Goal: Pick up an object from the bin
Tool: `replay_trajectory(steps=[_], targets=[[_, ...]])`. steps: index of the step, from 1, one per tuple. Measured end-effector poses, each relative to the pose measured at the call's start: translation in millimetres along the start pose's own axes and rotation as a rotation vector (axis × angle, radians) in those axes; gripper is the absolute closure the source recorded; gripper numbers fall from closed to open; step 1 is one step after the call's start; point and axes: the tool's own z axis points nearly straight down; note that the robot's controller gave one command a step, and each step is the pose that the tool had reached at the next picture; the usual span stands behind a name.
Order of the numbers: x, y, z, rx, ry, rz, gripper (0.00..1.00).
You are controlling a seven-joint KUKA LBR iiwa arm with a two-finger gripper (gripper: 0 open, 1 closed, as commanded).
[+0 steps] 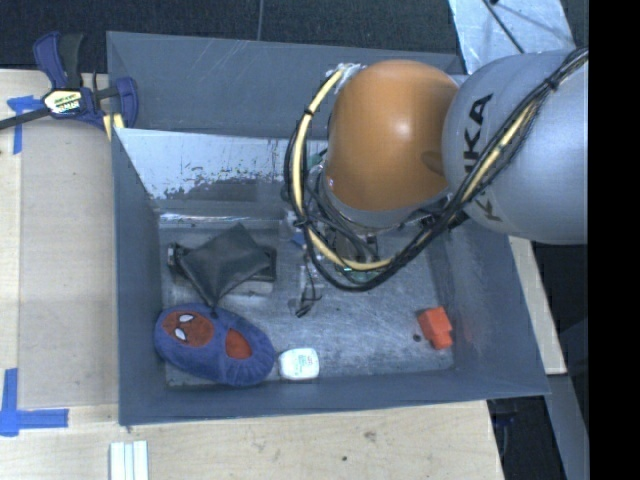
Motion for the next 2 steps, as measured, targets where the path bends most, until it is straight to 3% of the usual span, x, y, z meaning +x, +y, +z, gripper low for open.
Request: replay_trajectory(steps=[1, 2], targets=[[20.3, 51.7, 58.3, -0.001, -0.002, 0.153, 0.00], [0.0, 15.3, 123.4, -0.016, -0.031, 0.353, 0.00]])
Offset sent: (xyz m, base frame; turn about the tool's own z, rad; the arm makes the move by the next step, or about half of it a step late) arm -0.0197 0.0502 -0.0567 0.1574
